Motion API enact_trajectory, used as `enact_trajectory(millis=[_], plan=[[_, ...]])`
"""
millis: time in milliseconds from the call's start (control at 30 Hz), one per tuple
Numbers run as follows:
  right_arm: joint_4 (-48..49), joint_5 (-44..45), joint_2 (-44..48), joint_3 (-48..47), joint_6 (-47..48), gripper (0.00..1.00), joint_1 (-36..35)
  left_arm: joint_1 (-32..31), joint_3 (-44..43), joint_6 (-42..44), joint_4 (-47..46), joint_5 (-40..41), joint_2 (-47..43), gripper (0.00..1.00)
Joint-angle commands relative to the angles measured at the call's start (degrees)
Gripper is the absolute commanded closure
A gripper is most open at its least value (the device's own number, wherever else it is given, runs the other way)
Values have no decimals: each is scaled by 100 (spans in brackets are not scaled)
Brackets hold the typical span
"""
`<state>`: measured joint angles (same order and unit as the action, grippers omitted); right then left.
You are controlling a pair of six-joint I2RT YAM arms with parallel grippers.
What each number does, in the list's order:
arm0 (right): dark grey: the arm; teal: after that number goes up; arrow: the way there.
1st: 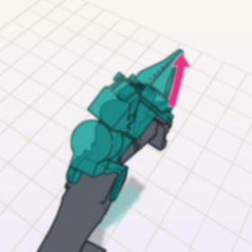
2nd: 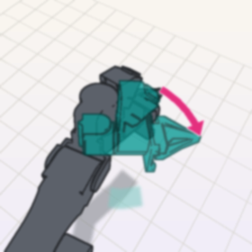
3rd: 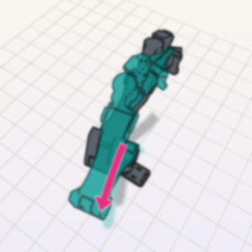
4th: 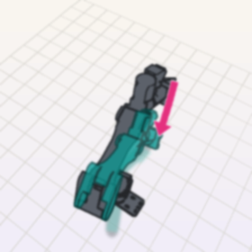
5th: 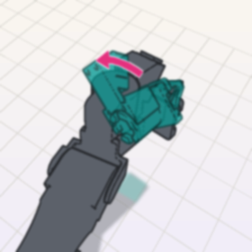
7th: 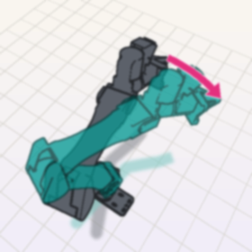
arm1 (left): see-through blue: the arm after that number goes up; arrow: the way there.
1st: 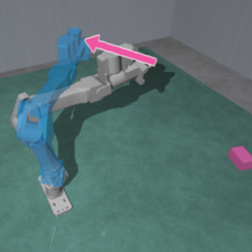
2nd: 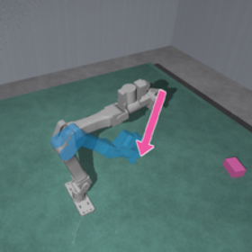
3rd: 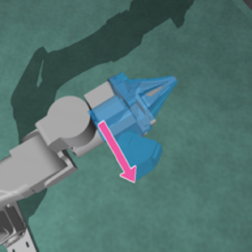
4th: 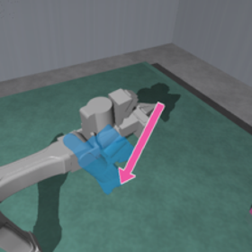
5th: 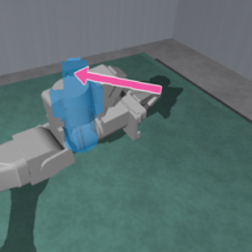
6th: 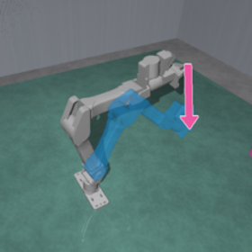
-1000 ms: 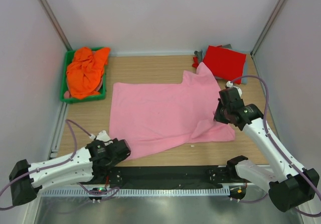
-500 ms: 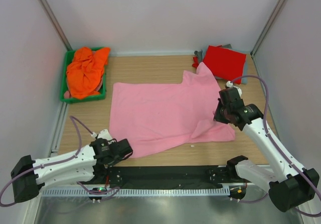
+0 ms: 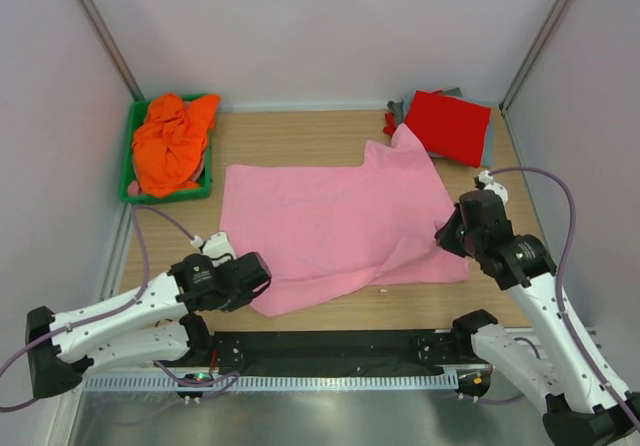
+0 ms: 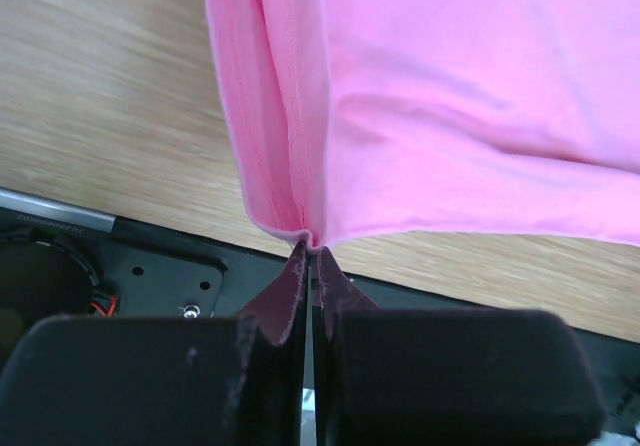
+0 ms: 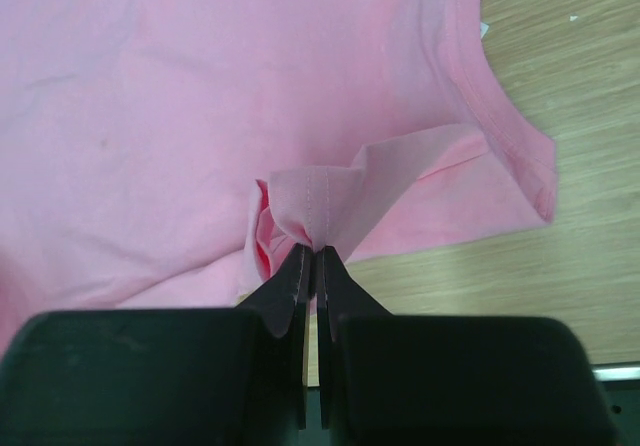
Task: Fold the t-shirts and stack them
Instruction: Fold the tshirt
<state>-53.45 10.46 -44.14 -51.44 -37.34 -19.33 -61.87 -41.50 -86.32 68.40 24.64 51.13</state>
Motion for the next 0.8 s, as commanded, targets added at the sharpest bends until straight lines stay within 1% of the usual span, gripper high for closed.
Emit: enact_trajectory(millis=[0,100,133,200,333,367,400,467,533,567,600,767], plan=[[-183,290,160,-287,-203,99,35,-10,-569,274,849,593,-366,100],[-201,360,46,-384,-159,99,26,113,-860,493,1140,823,-394,99],[-192,386,11,-410,-142,99,26,261,-912,746,1114,823,-394,99],[-174,474,-77,-489,-124,99,26,438,-1001,967,1053,761,-429,99],[-148,869,-235,-665,-45,99,26,1193,-1036,1661,736,533,-412,100],[-148,922,-305,-726,-19,99,35,1360,-1045,1993,684,420,-403,100],[-139,966,-358,-753,42,99,26,1657,-1053,2145,579,349,-376,100],[-96,1019,-446,-788,95,99,26,1931,-1097,2548,464,261,-324,100],[-52,1098,-613,-859,148,99,26,2422,-1211,2908,280,103,-210,100],[-34,1116,-613,-859,166,99,26,2425,-1264,2911,279,102,-157,100],[-8,1134,-683,-885,175,99,35,2651,-1317,3172,175,-2,-104,100],[159,1160,-929,-973,289,99,26,3180,-1537,3780,-160,-275,379,100]])
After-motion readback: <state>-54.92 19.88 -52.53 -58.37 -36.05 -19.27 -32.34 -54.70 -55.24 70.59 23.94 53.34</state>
